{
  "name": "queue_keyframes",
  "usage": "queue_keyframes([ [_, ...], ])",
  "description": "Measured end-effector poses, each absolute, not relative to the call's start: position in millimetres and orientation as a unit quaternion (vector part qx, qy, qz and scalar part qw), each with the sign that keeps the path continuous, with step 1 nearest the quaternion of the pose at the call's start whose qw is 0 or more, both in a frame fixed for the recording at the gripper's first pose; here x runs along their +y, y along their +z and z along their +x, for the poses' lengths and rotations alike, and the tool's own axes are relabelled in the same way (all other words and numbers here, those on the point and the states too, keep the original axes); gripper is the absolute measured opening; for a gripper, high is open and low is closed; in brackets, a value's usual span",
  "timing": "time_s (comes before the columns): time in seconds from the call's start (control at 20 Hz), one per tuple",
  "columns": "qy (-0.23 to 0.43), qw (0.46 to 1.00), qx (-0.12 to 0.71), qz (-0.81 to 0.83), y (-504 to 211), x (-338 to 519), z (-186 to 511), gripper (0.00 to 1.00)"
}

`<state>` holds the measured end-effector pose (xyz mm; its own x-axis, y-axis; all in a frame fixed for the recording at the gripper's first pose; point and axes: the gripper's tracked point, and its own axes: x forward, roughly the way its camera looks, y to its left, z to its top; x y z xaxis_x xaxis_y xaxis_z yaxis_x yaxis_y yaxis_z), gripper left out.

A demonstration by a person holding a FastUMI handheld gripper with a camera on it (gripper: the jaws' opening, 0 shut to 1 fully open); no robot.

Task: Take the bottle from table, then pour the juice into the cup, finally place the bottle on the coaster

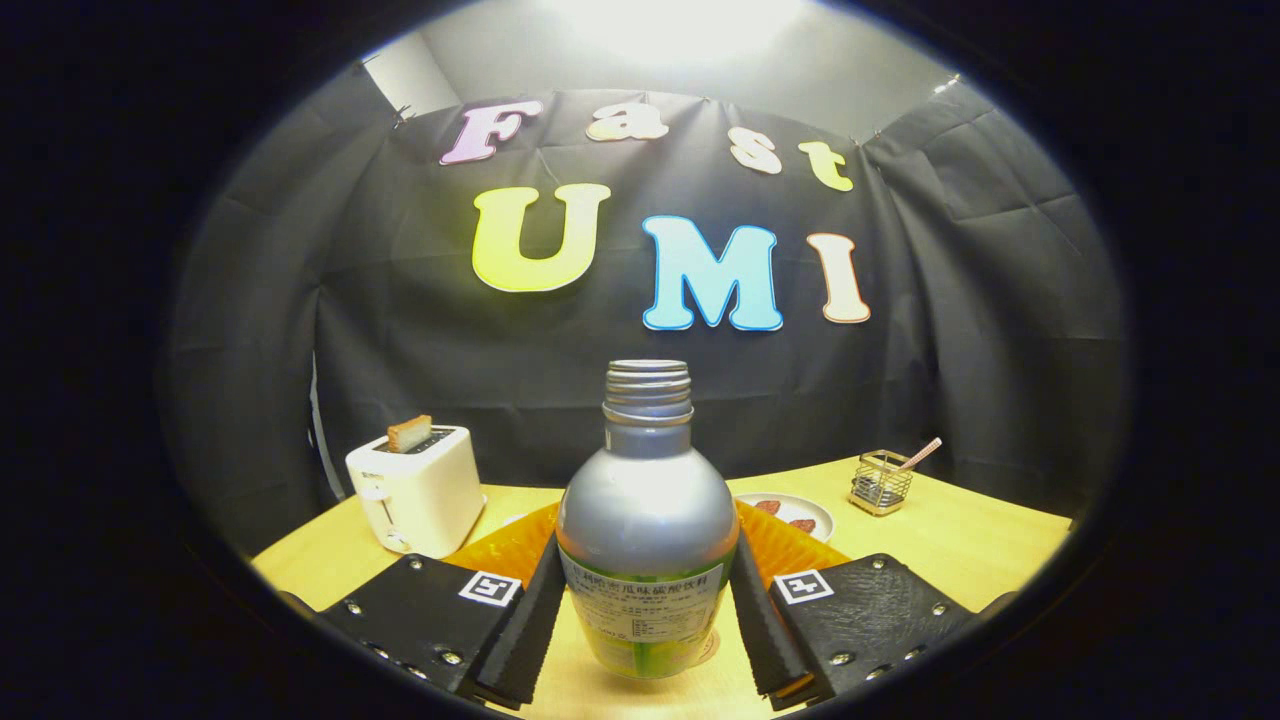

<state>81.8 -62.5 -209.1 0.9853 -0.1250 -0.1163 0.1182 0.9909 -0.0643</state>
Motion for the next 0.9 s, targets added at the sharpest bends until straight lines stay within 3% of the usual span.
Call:
queue_keyframes([
  [0.9,-0.055,0.994,0.097,0.011,-297,-85,136,0.78],
])
